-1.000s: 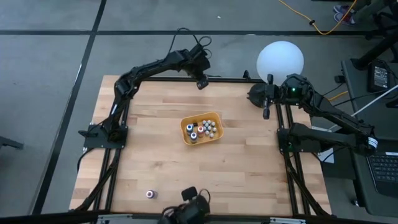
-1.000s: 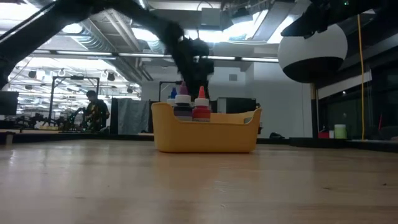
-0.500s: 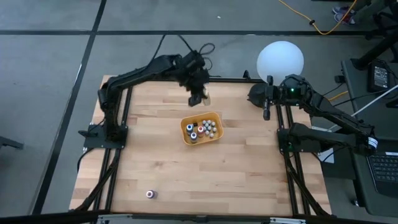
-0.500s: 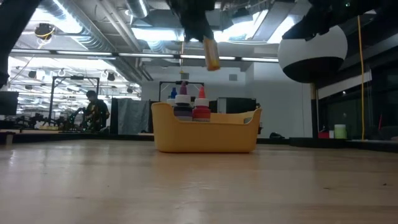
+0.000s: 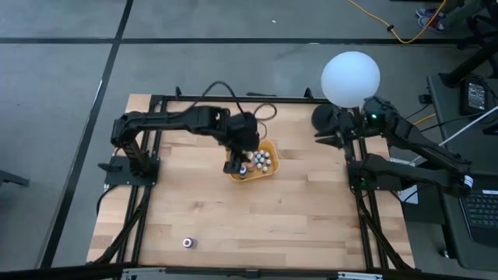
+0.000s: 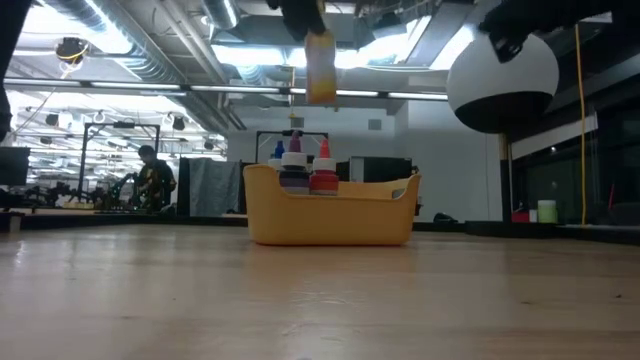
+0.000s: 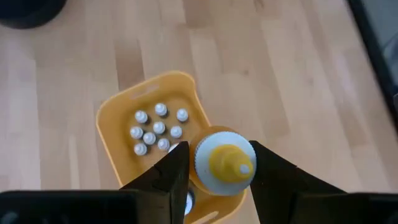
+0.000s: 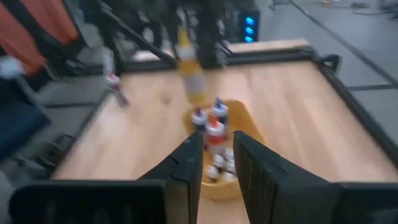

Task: Pick & Place food coloring
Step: Put the yellow food coloring bottle into the yellow bin

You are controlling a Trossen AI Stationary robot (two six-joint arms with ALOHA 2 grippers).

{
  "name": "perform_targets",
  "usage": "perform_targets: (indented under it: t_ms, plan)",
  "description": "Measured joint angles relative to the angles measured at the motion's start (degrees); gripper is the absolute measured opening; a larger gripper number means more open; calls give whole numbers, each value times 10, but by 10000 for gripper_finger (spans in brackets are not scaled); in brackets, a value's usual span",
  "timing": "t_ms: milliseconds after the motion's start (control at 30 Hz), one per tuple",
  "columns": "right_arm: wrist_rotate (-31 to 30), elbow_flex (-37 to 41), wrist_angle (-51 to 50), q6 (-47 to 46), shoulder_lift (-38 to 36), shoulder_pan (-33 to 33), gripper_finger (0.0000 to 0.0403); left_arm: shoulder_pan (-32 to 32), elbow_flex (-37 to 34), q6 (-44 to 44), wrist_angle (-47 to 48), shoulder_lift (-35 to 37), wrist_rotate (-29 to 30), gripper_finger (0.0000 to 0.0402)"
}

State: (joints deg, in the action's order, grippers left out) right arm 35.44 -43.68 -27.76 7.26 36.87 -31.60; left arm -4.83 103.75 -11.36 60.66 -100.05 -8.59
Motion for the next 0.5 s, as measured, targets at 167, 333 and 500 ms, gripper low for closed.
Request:
perform_targets:
  t_ms: [167,333,500]
  plan:
    - [-43,0,21,-90,-69,78,91,25,-52,12,-59,0,36,129]
    - [-184,0,71,-100,-114,200,89,26,-62,43,-86,-3,46,129]
    - [-295,89,212,-69,-92,324,76,13,-62,66,-122,-5,48,130]
